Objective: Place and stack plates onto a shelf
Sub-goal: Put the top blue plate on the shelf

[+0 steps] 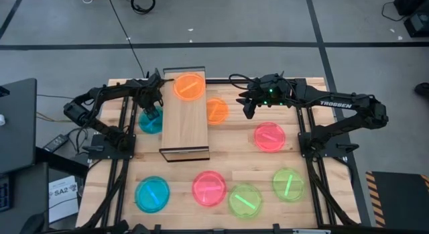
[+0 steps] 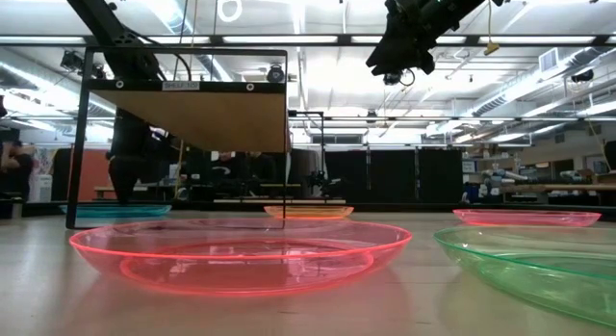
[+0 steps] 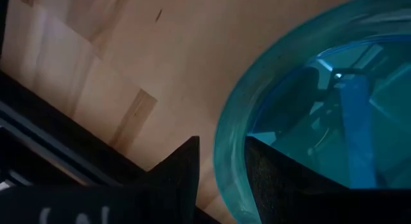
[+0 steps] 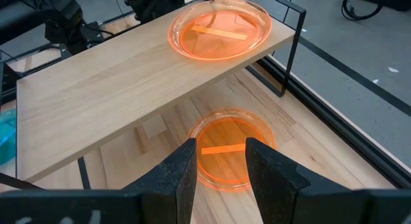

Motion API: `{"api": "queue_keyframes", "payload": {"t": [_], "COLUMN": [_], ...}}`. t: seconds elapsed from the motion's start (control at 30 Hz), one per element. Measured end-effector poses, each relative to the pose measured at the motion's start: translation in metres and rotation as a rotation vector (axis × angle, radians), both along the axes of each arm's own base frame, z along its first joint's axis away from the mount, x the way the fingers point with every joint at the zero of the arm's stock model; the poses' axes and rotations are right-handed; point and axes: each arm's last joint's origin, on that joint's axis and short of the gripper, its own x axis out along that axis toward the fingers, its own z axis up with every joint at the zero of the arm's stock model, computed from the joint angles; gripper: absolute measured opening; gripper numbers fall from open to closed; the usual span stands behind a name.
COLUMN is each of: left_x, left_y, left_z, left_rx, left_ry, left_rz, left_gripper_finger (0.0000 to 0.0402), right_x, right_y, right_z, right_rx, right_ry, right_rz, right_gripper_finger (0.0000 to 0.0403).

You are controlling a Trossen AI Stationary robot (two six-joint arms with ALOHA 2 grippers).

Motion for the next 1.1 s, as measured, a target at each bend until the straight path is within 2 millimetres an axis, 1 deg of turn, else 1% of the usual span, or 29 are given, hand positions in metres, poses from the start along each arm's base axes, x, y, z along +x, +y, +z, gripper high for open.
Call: {"api": "queue_keyframes", "payload": {"t": [0.43, 0.57, 0.8, 1.1], "left_x": [-0.0017, -0.0016, 0.0009, 0.0012], "left_y": [0.0017, 0.0017, 0.0013, 0.0008], "left_z": [-0.0004, -0.0004, -0.0063, -0.0061], "left_rx": [-0.020, -0.021, -0.041, -0.041], "left_ry": [-0.045, -0.047, -0.029, -0.025], "left_rz": [0.035, 0.035, 0.025, 0.018], "left_gripper_finger": [0.0130, 0.0130, 0.0130, 0.0130], "right_x": [0.0000, 0.0000, 0.0000, 0.0000], "right_y": [0.0000, 0.0000, 0.0000, 0.0000], "right_z": [0.0000, 0.0000, 0.0000, 0.0000], "right_rx": [0.000, 0.000, 0.000, 0.000], "right_ry": [0.000, 0.000, 0.000, 0.000], "right_rz": [0.000, 0.000, 0.000, 0.000], "right_gripper_finger": [0.0139, 0.0139, 0.0139, 0.0139]}}
